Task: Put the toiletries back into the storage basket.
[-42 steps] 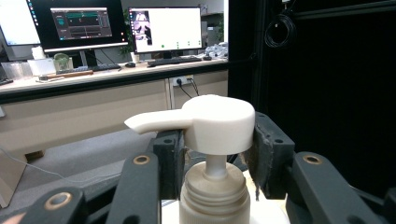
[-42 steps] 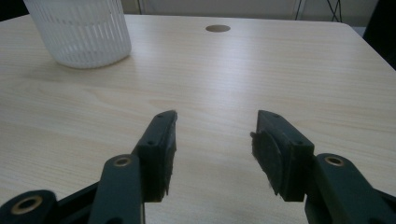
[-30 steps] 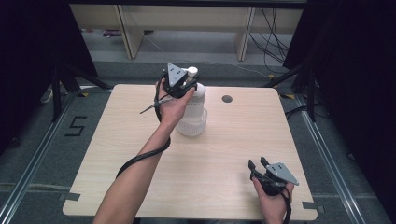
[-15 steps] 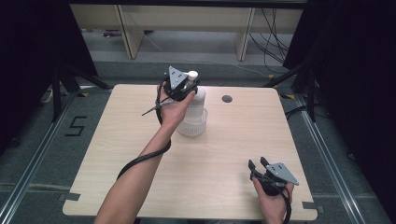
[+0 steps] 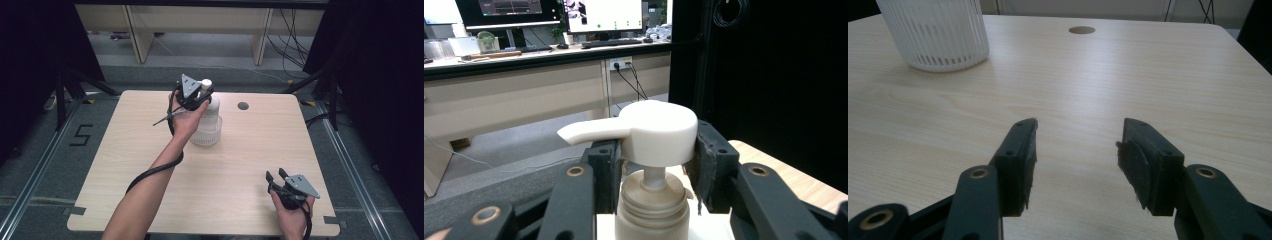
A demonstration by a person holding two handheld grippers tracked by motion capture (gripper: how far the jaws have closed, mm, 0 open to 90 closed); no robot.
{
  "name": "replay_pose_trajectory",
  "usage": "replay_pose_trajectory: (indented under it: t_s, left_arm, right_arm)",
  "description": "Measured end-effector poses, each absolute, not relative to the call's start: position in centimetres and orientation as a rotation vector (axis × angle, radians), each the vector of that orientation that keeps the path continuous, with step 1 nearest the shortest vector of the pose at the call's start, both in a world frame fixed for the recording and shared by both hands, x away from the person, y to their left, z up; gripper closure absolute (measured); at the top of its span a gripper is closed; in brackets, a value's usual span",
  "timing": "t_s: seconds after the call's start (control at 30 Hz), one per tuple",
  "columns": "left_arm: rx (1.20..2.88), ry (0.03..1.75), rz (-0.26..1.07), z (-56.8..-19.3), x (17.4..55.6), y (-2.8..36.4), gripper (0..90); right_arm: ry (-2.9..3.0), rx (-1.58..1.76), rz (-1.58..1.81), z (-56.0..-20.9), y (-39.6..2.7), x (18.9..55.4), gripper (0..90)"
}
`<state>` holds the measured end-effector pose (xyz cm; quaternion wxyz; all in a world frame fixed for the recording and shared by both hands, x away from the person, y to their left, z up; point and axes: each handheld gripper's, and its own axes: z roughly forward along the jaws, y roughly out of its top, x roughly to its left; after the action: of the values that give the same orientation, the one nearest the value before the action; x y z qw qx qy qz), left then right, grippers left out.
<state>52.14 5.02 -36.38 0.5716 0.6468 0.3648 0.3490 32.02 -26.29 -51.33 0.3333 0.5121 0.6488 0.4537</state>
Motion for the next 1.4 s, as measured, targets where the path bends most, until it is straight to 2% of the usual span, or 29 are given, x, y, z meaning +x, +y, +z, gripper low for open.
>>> replay_pose_trajectory:
  t_s: [1.4]
  left_arm:
    - [1.516,0.873,0.816,-37.08,52.02,5.55,58.6]
  right_arm:
    - [1.704,1.372,1.188,-51.32,-26.04,31.92,49.1]
